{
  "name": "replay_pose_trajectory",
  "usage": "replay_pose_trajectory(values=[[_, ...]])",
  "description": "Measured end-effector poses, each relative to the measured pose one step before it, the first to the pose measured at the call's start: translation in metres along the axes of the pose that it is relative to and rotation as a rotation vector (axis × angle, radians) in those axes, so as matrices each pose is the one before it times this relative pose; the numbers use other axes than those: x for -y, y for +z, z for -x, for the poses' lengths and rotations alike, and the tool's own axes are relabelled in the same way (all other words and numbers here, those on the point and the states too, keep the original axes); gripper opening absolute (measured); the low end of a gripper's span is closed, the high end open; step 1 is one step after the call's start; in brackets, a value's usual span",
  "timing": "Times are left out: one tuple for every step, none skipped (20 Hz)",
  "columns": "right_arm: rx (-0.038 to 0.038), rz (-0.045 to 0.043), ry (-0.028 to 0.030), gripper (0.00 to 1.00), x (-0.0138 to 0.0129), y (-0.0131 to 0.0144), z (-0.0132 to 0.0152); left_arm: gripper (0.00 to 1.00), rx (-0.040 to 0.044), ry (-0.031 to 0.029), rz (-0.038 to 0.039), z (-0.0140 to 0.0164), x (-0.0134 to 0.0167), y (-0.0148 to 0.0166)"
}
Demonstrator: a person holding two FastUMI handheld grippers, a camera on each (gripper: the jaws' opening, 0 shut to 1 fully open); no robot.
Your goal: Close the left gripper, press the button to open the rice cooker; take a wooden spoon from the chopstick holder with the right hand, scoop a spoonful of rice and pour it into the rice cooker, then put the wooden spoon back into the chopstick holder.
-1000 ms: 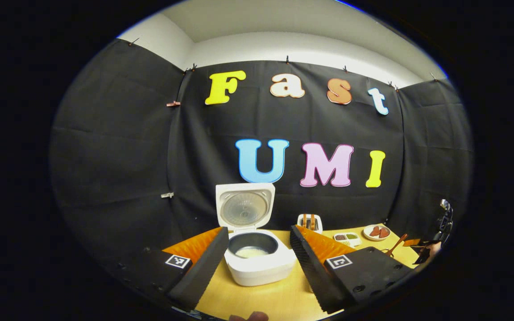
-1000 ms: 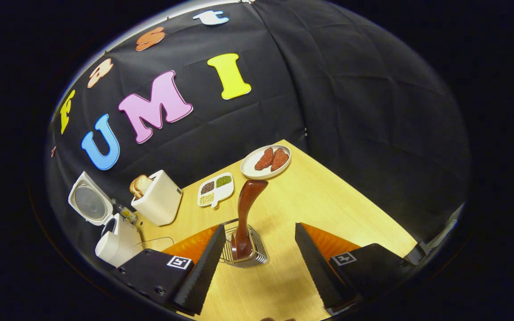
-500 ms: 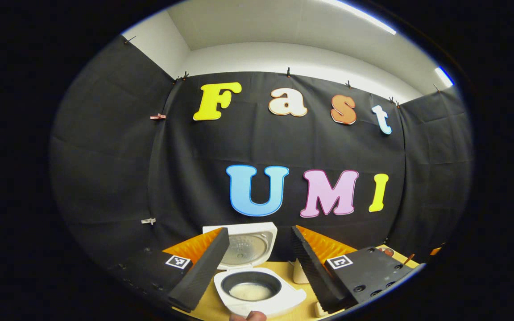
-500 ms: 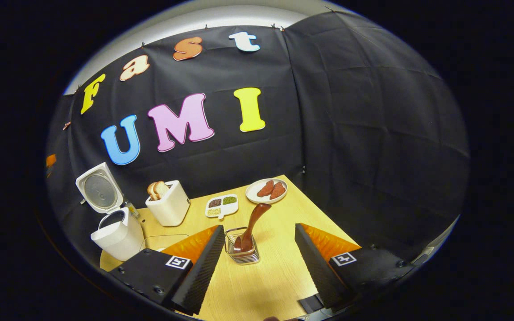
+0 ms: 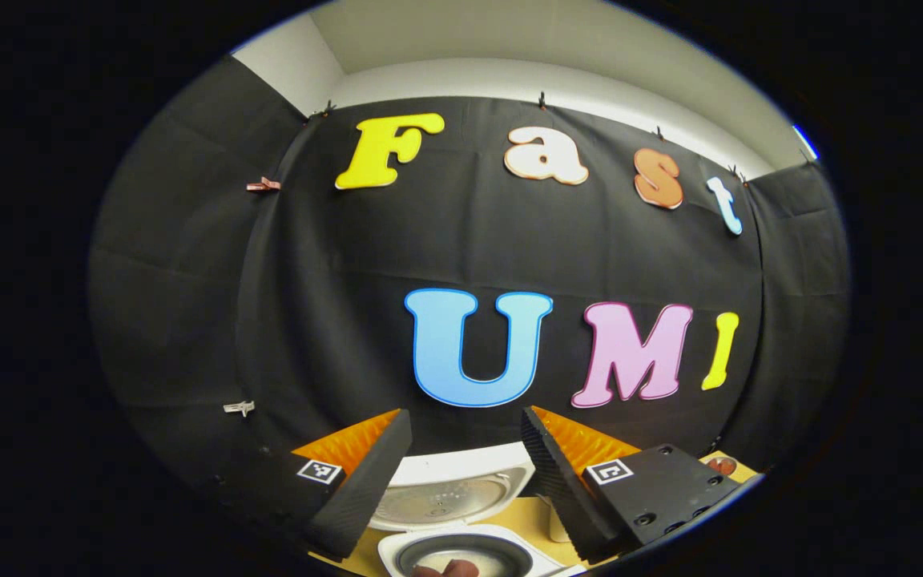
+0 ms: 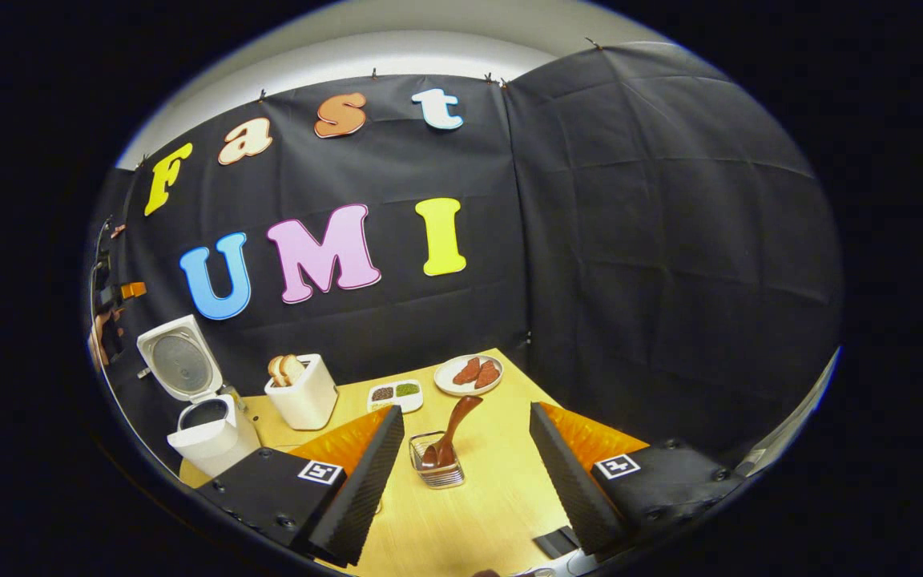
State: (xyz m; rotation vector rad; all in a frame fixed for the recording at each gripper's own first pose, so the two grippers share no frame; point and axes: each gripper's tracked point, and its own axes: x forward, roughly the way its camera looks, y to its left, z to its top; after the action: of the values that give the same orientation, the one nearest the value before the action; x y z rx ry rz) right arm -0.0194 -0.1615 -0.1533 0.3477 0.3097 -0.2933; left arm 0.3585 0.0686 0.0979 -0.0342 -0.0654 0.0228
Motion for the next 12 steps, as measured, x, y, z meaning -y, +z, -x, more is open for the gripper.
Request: replay_pose_trajectory(values=[[-0.00333,0.00441,-0.01595,0.98,0.00284,-0.00263,0.00562,0.95,-0.00613,0.00423,-0.01066,-0.01756,-0.00167,-0.00512],[-0.00721,0.00072,-0.01545,0.98,0.00236,-0.00498,0.00552,0.95,-0.00166,0.00628,-0.01896,-0.02040,-0.00188,-0.00578],[-0.01083,-0.00309,-0.01517,0.98,0.00264,-0.00487,0.00505,0.95,-0.00811,0.01248,-0.02003,-0.01465,-0.00326,-0.00709],[-0.00313,-0.00851,-0.01353,0.98,0.00186,-0.00124,0.00789,0.95,-0.01206,0.01079,-0.02048,-0.01495,-0.00315,-0.00845],[0.00602,-0.00886,-0.01042,0.98,0.00022,0.00104,0.00621,0.95,-0.01818,0.00701,-0.01844,-0.01229,-0.00241,-0.00984],[0.00637,-0.00343,-0.00867,0.98,-0.00010,0.00213,0.00609,0.95,-0.01293,0.01214,-0.01321,-0.01127,-0.00248,-0.00921],[0.00445,0.00082,-0.00885,0.98,0.00028,0.00034,0.00598,0.95,-0.01869,0.02333,-0.00753,-0.01005,-0.00568,-0.01043],[0.00084,0.00449,-0.00388,0.98,-0.00087,-0.00058,0.00415,0.94,-0.01677,0.01577,0.00284,-0.00770,-0.00440,-0.01070],[0.00264,0.00380,-0.00250,0.98,-0.00048,0.00116,0.00242,0.93,-0.02194,0.00937,0.00693,-0.00518,-0.00214,-0.01027],[-0.00180,0.00171,-0.00224,0.98,0.00032,0.00068,0.00190,0.93,-0.02619,0.00956,0.00688,-0.00240,-0.00138,-0.01136],[-0.00167,-0.00197,-0.00038,0.98,0.00001,0.00051,0.00045,0.93,-0.01370,0.00273,0.02151,-0.00027,-0.00135,-0.00523],[0.00009,-0.00312,0.00118,0.98,0.00028,0.00130,0.00017,0.96,0.00455,0.00272,0.03239,0.00209,0.00048,-0.00052]])
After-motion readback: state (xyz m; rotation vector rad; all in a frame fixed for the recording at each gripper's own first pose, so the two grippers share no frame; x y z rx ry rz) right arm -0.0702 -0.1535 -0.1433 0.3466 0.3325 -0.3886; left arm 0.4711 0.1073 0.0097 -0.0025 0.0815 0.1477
